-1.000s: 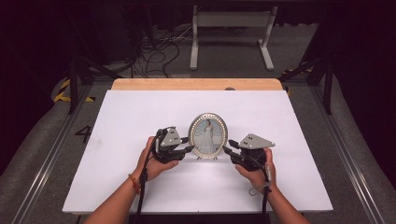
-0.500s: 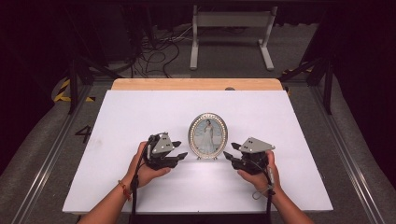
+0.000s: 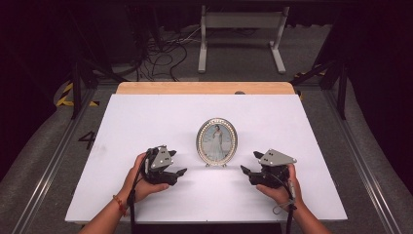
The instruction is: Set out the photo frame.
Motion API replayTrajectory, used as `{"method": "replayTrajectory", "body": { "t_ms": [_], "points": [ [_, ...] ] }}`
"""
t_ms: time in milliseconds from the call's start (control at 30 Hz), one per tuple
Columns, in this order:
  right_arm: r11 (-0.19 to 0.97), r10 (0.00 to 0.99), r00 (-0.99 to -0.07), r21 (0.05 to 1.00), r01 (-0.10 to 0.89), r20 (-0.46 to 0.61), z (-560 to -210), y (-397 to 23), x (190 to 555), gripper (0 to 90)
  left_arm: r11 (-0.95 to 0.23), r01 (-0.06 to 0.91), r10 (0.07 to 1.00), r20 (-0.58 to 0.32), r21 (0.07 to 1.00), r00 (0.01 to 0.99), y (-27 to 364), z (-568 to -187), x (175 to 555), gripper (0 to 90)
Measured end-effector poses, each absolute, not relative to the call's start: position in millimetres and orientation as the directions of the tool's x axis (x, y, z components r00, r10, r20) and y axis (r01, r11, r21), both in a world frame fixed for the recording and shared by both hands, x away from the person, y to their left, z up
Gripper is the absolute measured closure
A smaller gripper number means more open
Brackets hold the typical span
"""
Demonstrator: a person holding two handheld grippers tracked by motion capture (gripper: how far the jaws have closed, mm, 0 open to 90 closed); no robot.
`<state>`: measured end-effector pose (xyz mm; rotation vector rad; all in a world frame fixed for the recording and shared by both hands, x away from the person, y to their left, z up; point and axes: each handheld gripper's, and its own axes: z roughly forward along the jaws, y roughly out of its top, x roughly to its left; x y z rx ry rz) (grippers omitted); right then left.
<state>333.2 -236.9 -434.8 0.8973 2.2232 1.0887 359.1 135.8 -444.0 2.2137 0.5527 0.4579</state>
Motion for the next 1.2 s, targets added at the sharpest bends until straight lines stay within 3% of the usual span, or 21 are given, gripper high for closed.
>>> {"method": "replayTrajectory", "body": {
  "t_ms": [333,633,1200],
  "points": [
    [0.452,0.759,-0.632,0.826,0.337,-0.157,-435,-250,330,19.6,-0.57,0.237,0.549,0.15,0.787,0.822,162,-444,348,16.8],
    [0.453,0.773,-0.611,0.824,0.342,-0.171,-437,-265,325,17.7,-0.533,0.248,0.593,0.149,0.809,0.791,193,-447,338,9.4],
    [0.419,0.807,-0.567,0.837,0.353,-0.165,-444,-292,320,17.3,-0.477,0.312,0.664,0.104,0.822,0.74,243,-457,323,5.8]
  ]
}}
